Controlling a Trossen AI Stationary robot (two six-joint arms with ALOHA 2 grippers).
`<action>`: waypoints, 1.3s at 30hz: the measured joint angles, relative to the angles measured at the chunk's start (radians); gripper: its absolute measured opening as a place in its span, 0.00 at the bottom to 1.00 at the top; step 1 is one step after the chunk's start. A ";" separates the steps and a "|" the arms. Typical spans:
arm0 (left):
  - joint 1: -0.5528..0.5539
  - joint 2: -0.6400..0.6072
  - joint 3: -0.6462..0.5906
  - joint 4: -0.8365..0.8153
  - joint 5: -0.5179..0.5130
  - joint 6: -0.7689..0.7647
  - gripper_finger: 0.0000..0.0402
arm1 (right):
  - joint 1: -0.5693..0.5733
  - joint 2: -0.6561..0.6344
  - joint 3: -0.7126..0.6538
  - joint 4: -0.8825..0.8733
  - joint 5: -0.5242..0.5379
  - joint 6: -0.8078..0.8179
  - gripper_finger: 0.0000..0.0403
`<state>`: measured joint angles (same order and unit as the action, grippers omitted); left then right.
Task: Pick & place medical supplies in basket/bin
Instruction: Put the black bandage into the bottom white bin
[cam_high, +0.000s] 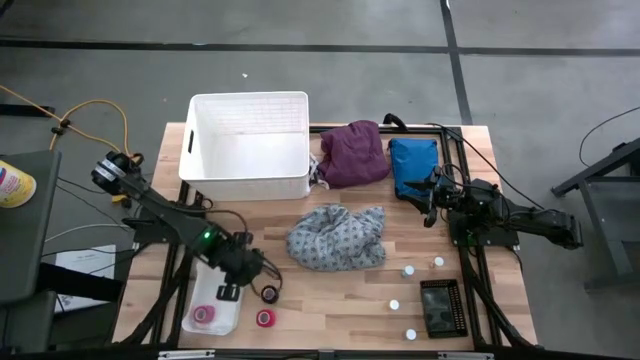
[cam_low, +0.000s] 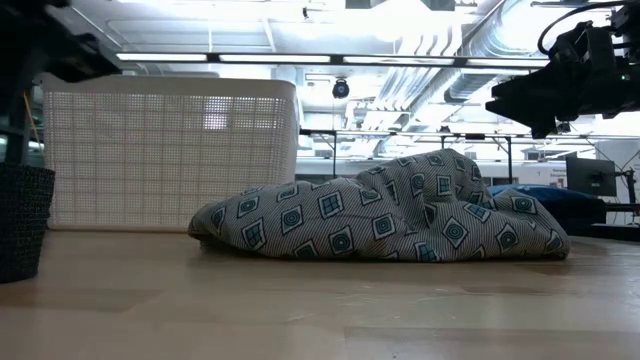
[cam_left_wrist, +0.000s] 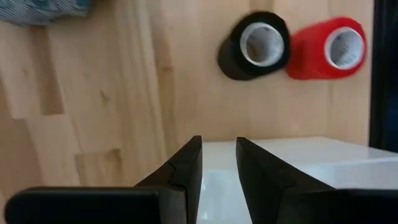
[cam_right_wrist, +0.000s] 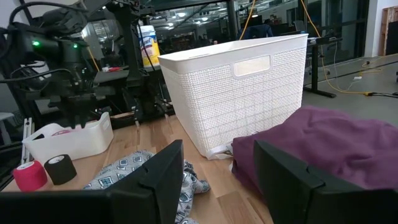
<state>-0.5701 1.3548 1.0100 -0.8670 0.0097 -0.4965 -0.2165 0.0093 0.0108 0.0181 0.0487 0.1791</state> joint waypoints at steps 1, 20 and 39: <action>0.018 0.000 0.000 0.000 0.001 0.017 0.23 | 0.000 0.000 0.000 0.000 0.000 0.000 0.45; 0.184 0.000 0.000 0.008 0.051 0.108 0.23 | 0.000 0.000 0.000 0.000 0.000 0.000 0.45; 0.183 0.019 0.005 0.010 0.036 0.068 0.23 | 0.000 0.000 0.000 0.000 0.000 0.000 0.45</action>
<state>-0.3870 1.3741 1.0148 -0.8569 0.0460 -0.4288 -0.2164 0.0090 0.0106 0.0184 0.0490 0.1795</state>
